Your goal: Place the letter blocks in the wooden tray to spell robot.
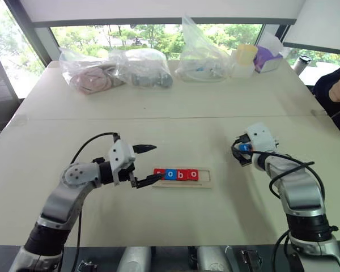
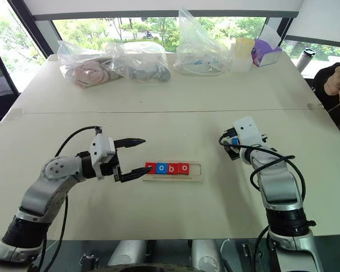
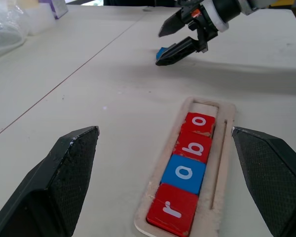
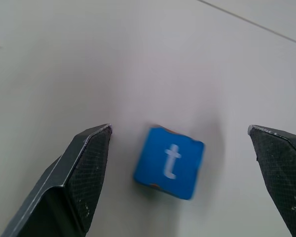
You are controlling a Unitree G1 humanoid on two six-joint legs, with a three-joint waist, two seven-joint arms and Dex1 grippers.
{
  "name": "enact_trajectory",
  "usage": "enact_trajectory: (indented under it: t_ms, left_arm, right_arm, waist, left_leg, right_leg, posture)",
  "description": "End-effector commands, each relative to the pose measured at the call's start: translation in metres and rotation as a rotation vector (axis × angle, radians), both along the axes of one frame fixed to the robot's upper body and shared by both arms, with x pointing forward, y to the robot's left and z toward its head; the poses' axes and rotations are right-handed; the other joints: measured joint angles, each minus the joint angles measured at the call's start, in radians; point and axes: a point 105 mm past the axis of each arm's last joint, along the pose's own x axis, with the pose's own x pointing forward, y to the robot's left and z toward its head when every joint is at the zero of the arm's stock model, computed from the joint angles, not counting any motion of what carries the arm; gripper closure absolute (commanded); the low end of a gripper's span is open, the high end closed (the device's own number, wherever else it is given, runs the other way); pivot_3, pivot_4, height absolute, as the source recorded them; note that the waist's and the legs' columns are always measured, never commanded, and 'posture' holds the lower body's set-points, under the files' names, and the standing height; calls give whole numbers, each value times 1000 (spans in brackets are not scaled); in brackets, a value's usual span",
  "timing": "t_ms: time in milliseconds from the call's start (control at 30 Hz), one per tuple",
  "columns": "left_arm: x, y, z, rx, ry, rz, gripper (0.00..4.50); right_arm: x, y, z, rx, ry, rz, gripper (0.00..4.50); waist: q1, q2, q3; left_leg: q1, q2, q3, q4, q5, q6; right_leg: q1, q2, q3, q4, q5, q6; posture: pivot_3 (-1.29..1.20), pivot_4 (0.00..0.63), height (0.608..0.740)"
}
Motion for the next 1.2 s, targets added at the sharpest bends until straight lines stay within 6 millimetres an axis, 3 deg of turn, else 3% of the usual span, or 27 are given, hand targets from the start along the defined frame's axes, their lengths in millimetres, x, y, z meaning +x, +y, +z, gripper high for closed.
enact_trajectory:
  t_ms: [33, 133, 200, 267, 300, 400, 600, 833, 1000, 1167, 1200]
  left_arm:
    - [-1, -4, 7, -7, -39, -22, 0]
    - [-1, -4, 7, -7, -41, -22, 0]
    - [0, -4, 7, -5, -41, -21, 0]
    - [-1, -4, 7, -5, -42, -19, 0]
    - [-1, -4, 7, -5, -42, -17, 0]
    - [-1, -3, 6, -7, -40, -14, 0]
    - [-1, -3, 5, -5, -38, -16, 0]
    - [-2, -4, 3, -7, -35, -24, 0]
    - [-2, -6, 1, -6, -33, -35, 0]
    - [0, -7, 3, -7, -35, -41, 0]
    - [0, -7, 3, -8, -35, -41, 0]
  right_arm:
    - [0, -10, 0, 46, 3, -72, 19]
    - [-3, -9, -11, 151, 56, -100, 19]
    - [-6, -7, -17, 220, 86, -127, 535]
    - [-8, -4, -19, 262, 102, -134, 1305]
    - [-9, -2, -19, 295, 109, -142, 2000]
    - [-15, 3, -19, 351, 137, -153, 3327]
    - [-46, 14, -18, 368, 206, -154, 3311]
    - [-92, 39, -31, 415, 240, -126, 3311]
    - [-104, 46, -36, 442, 239, -142, 3311]
    - [-102, 47, -32, 434, 232, -114, 3311]
    - [-100, 46, -28, 406, 234, -69, 2287]
  waist:
    - [0, 0, 0]
    - [-1, 0, 0]
    - [0, 0, 0]
    - [0, 0, -1]
    - [0, 0, -1]
    - [2, 0, -1]
    - [2, 0, -1]
    - [0, 0, -2]
    - [-1, 0, -2]
    - [-2, 0, -2]
    - [-3, 0, -2]
  left_leg:
    - [0, 0, 0, 0, 0, 0]
    - [0, 0, 0, 0, 0, 0]
    - [0, 0, 0, 0, 0, 0]
    - [1, 0, 0, 0, 0, 0]
    - [1, 0, 0, 0, 0, 0]
    - [1, 0, -1, 0, 0, 0]
    - [0, 0, -2, 0, 0, 0]
    - [0, 1, -2, -1, 0, 0]
    - [1, 2, -2, 0, 0, 0]
    - [1, 2, -2, -1, 0, 0]
    - [1, 2, -2, -1, 0, 0]
  right_leg:
    - [0, 0, 0, 0, 0, 0]
    - [0, 0, 0, 0, 0, 0]
    - [0, 0, 0, 0, 0, 0]
    - [1, 0, 0, 0, 0, 0]
    - [1, 0, 0, 0, 0, 0]
    - [1, 0, 0, 0, 0, 0]
    - [1, 0, 0, 0, 0, 0]
    - [1, 1, -1, 0, 0, 1]
    - [1, 1, -1, 0, -1, 0]
    - [1, 1, -1, 0, -1, 0]
    - [1, 1, -1, 0, -1, -1]
  posture:
    - [0, 150, 740]
    - [0, 150, 740]
    - [0, 150, 740]
    - [0, 150, 740]
    - [0, 150, 740]
    - [0, 150, 740]
    - [0, 150, 740]
    - [0, 150, 740]
    - [0, 150, 740]
    - [0, 150, 740]
    - [0, 150, 740]
